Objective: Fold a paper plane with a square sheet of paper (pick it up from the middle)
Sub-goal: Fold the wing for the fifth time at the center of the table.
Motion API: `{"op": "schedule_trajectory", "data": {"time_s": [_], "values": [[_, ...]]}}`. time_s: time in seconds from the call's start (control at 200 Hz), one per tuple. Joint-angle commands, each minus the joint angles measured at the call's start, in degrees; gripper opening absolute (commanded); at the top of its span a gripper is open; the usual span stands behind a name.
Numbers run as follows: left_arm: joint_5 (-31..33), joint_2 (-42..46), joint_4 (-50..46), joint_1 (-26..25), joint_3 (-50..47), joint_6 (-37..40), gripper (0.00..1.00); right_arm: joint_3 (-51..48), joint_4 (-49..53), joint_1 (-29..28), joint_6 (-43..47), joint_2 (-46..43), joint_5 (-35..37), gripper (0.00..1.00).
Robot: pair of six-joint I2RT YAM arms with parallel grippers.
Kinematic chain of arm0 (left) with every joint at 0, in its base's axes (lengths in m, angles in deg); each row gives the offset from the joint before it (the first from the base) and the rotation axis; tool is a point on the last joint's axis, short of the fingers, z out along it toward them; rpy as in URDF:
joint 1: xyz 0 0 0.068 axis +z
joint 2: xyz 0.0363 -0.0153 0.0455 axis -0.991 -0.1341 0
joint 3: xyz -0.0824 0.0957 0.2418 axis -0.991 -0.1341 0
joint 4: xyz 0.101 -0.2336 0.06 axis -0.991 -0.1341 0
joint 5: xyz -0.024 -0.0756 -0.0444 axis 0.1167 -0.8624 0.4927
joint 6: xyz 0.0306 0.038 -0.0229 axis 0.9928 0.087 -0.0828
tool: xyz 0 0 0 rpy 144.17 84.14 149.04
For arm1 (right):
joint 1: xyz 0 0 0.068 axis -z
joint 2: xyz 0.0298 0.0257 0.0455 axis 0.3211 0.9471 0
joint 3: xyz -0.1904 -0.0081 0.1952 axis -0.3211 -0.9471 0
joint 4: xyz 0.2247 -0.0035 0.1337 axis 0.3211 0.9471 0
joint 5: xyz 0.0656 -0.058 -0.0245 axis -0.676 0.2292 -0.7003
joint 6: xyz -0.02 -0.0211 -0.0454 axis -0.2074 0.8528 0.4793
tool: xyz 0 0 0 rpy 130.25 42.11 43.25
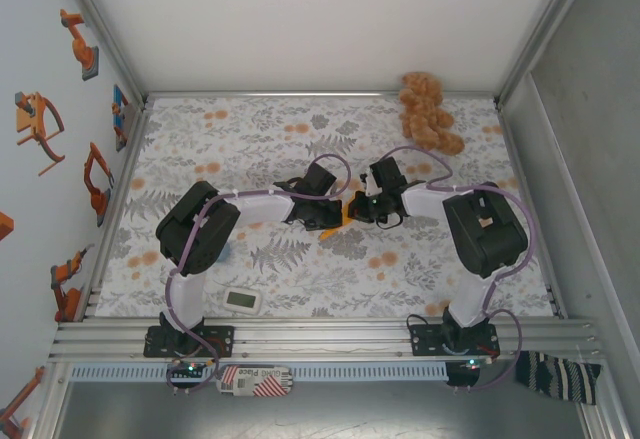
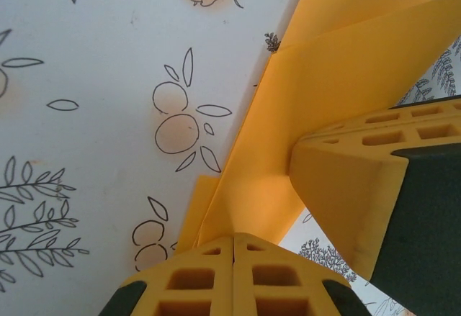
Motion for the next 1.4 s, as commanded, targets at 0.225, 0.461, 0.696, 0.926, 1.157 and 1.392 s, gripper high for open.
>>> {"op": "schedule_trajectory", "data": {"time_s": [0.225, 0.461, 0.696, 0.926, 1.157, 1.392], "values": [[1.33, -1.66, -5.59, 0.11, -0.83, 0.44, 0.06, 1.72, 3.08, -0.31, -0.38, 3.70, 4.04, 0.00], [-2.48, 4.89, -2.78, 0.34, 1.23, 2.53, 0.10, 1.83, 4.58, -0.26, 0.95, 5.05, 4.36, 0.00], [-5.85, 3.76, -0.22, 0.24, 0.50, 1.53, 0.10, 2.14, 5.50, -0.26, 1.69, 6.66, 4.07, 0.00], [-4.08, 1.00, -0.96, 0.66, 1.77, 1.61, 0.09, 2.14, 6.43, -0.18, 2.48, 7.66, 4.20, 0.00], [-4.04, 0.25, -0.99, 1.72, 3.02, 2.39, 0.09, 2.04, 6.90, -0.17, 3.13, 7.80, 4.25, 0.00], [-5.16, -2.47, -1.95, 2.24, 4.74, 2.84, 0.09, 2.22, 6.75, -0.17, 3.31, 7.62, 3.87, 0.00]]}}
